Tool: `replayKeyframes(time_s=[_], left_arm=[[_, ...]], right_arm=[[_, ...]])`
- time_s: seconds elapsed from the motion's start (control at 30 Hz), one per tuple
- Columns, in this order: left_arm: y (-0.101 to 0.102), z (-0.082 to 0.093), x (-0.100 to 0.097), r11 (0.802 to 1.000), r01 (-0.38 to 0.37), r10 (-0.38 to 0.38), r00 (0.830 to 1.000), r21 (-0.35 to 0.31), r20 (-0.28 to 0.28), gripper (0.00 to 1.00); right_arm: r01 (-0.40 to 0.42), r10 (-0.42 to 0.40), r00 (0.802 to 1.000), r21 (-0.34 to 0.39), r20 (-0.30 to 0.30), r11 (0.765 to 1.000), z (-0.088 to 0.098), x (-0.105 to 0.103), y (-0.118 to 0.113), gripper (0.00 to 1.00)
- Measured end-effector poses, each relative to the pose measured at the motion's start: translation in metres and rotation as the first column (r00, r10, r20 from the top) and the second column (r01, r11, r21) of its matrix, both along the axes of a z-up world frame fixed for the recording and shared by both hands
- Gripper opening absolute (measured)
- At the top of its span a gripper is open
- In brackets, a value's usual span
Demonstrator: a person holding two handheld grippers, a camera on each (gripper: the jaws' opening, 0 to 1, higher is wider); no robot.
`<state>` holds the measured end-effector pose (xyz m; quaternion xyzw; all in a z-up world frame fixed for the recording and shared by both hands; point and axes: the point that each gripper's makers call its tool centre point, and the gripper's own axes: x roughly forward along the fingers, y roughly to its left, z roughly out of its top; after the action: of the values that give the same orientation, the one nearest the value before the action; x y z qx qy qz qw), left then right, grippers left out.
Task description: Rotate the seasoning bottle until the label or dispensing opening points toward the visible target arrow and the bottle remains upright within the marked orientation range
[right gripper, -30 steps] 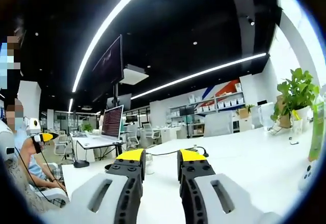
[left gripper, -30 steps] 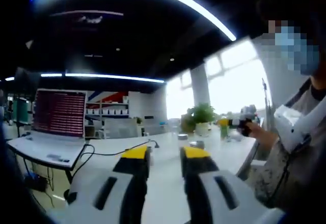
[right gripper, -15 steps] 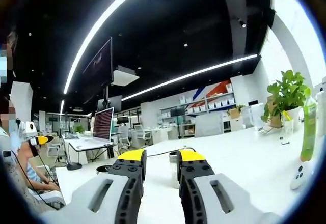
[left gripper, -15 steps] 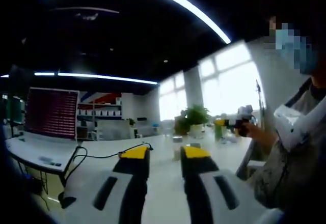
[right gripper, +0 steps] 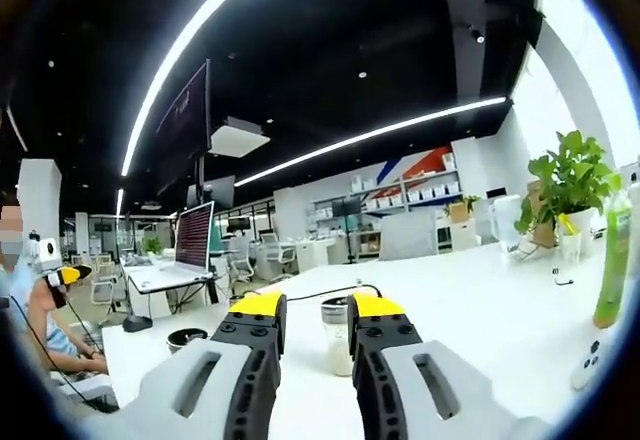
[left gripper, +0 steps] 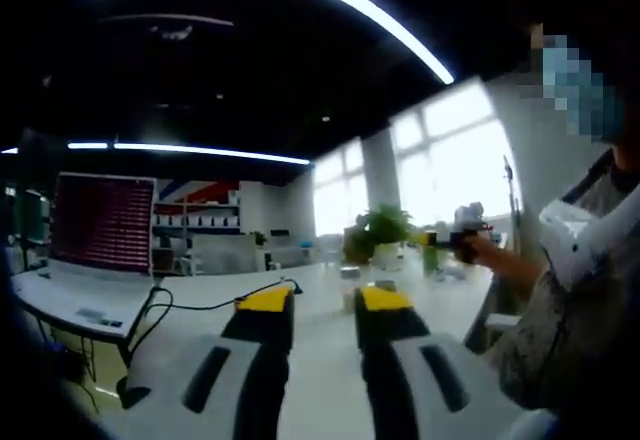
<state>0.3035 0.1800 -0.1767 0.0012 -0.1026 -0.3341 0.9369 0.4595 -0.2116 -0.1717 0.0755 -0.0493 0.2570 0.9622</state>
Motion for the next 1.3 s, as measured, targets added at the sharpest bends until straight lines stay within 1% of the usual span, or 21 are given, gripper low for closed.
replayKeyframes(time_s=[0.1,0.23,0.33,0.37,0.43,0.5,0.6,0.67,0.7,0.77,0.9,1.0,1.07,1.1,1.17,1.23,1.3], left_arm=[[0.004,0.001,-0.001,1.0,-0.011,0.011,1.0,-0.004,0.003,0.26],[0.006,0.0,-0.004,1.0,-0.016,0.016,1.0,0.004,0.007,0.26],[0.015,-0.003,-0.002,0.998,-0.057,0.057,0.998,-0.007,-0.008,0.26],[0.017,-0.004,-0.003,0.998,-0.062,0.062,0.998,-0.009,-0.009,0.26],[0.017,-0.004,-0.006,0.998,-0.068,0.068,0.998,-0.014,-0.01,0.26],[0.018,-0.003,-0.01,0.997,-0.079,0.079,0.997,-0.017,-0.01,0.26],[0.019,-0.004,-0.015,0.995,-0.102,0.102,0.995,-0.014,-0.012,0.26],[0.021,-0.005,-0.018,0.993,-0.115,0.115,0.993,-0.01,-0.016,0.26],[0.021,-0.005,-0.02,0.992,-0.124,0.124,0.992,-0.009,-0.018,0.26],[0.023,-0.006,-0.022,0.991,-0.136,0.136,0.99,-0.01,-0.02,0.26],[0.021,-0.006,-0.027,0.987,-0.158,0.158,0.987,-0.004,-0.026,0.26],[0.018,0.0,-0.036,0.989,-0.151,0.151,0.989,-0.011,-0.005,0.26],[0.018,0.001,-0.039,0.988,-0.152,0.152,0.988,-0.013,-0.001,0.26],[0.019,0.0,-0.04,0.987,-0.161,0.161,0.987,-0.011,-0.003,0.26],[0.023,-0.003,-0.04,0.983,-0.182,0.182,0.983,-0.006,-0.012,0.26],[0.029,-0.004,-0.042,0.979,-0.203,0.203,0.979,-0.017,-0.022,0.26],[0.031,-0.001,-0.044,0.976,-0.215,0.215,0.977,-0.025,-0.017,0.26]], right_arm=[[-0.007,0.007,1.0,-0.009,-0.011,1.0,-0.002,0.01,0.008,0.25],[0.003,-0.003,0.999,-0.006,-0.035,1.0,-0.005,0.026,0.01,0.27],[0.013,-0.013,0.998,-0.004,-0.057,1.0,-0.006,0.04,0.009,0.27],[0.015,-0.015,0.998,-0.012,-0.061,1.0,-0.004,0.048,0.007,0.27],[0.012,-0.015,0.998,-0.056,-0.066,0.998,-0.007,0.057,0.006,0.28],[0.024,-0.026,0.998,-0.036,-0.049,0.999,-0.002,0.062,0.002,0.29],[0.016,-0.017,0.998,-0.013,-0.068,1.0,-0.004,0.075,-0.001,0.3],[0.014,-0.015,0.997,-0.016,-0.079,1.0,-0.01,0.082,0.004,0.31],[0.006,-0.008,0.996,-0.029,-0.088,1.0,-0.014,0.085,0.009,0.32],[-0.004,0.0,0.996,-0.038,-0.088,0.999,-0.019,0.094,0.016,0.35],[0.006,-0.008,0.995,-0.025,-0.099,1.0,-0.024,0.115,0.027,0.35],[0.018,-0.021,0.995,-0.036,-0.098,0.999,-0.024,0.119,0.036,0.35],[0.008,-0.013,0.994,-0.053,-0.106,0.999,-0.027,0.121,0.041,0.37],[0.007,-0.014,0.994,-0.066,-0.109,0.998,-0.03,0.127,0.04,0.38],[0.004,-0.014,0.993,-0.09,-0.114,0.996,-0.036,0.13,0.044,0.4],[0.014,-0.025,0.993,-0.098,-0.113,0.995,-0.04,0.134,0.043,0.39],[0.014,-0.024,0.993,-0.093,-0.114,0.996,-0.042,0.136,0.044,0.39]])
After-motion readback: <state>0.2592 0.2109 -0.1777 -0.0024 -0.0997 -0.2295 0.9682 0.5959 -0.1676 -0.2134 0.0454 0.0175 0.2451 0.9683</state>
